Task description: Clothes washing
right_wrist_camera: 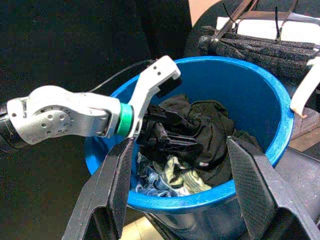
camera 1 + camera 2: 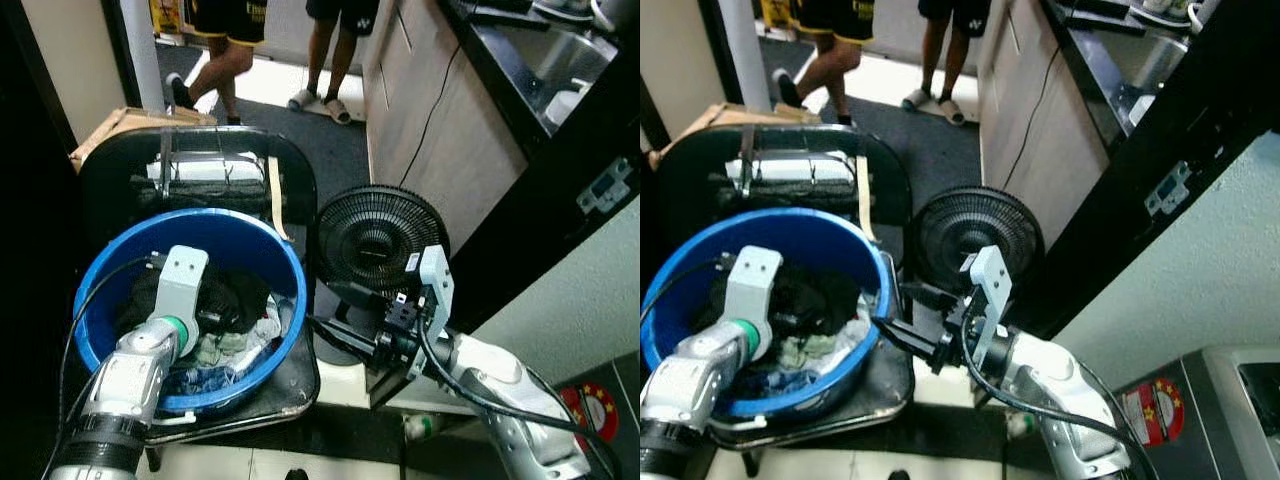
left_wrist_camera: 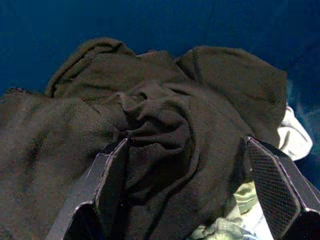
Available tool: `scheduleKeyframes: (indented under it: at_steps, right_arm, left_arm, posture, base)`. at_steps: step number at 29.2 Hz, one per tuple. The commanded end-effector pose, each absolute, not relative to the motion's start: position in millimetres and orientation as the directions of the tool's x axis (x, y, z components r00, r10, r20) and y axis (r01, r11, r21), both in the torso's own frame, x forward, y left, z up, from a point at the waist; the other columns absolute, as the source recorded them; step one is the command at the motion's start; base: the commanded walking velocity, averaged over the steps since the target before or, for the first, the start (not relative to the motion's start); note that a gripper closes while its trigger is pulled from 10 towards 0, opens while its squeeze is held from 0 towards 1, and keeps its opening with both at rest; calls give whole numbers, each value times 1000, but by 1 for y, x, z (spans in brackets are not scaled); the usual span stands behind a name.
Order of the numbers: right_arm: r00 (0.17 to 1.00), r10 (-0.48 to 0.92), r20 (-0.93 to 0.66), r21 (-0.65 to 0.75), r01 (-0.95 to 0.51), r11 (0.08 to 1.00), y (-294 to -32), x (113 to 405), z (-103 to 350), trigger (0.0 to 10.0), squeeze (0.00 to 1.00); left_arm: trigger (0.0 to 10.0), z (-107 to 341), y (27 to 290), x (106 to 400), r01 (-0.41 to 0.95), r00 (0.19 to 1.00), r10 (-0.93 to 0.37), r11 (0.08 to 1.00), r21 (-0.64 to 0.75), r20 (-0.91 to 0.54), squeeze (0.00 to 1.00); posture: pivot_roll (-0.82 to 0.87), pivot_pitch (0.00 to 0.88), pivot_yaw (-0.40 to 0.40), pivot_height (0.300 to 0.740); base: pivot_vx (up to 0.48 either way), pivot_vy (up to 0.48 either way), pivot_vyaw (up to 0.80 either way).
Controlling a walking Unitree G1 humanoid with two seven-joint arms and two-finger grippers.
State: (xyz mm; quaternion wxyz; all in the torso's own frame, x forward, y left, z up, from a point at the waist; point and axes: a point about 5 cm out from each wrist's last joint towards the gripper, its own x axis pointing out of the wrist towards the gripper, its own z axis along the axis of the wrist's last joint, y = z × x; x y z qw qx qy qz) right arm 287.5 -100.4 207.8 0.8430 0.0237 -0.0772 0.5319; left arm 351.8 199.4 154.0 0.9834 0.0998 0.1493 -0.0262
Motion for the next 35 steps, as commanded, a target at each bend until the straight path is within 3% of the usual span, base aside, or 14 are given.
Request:
scheduleKeyframes:
  at_steps: [1,7,17,26,27,35]
  right_arm:
    - [414,900,136,-46,-905,423,-102,286,205,10000,0]
    - [393,911,129,-58,-914,402,-100,287,206,10000,0]
    - [378,917,127,-60,-920,388,-97,286,205,10000,0]
    - [359,926,119,-71,-927,368,-96,286,205,10000,0]
    - [354,927,120,-75,-928,364,-96,286,205,10000,0]
    - [345,930,125,-84,-931,356,-93,286,206,10000,0]
  left_arm:
    - [10000,142,197,347,87,948,-11,971,225,-319,0]
    - [10000,125,203,341,88,940,58,910,405,-335,0]
    - [10000,99,210,333,138,888,81,893,429,-453,0]
    - [10000,64,215,316,264,780,87,852,453,-619,0]
    - [0,60,215,313,278,758,76,861,425,-648,0]
    - [0,58,215,311,300,746,44,869,393,-665,0]
  posture:
    - [-2,219,-117,740]
    - [-4,220,-122,740]
    - [-2,220,-124,740]
    - [-5,215,-125,740]
    - [-3,210,-125,740]
    - [0,204,-124,740]
  base:
    - [0,0,0]
    - [0,0,0]
    - [0,0,0]
    - [0,0,0]
    - [0,0,0]
    - [0,0,0]
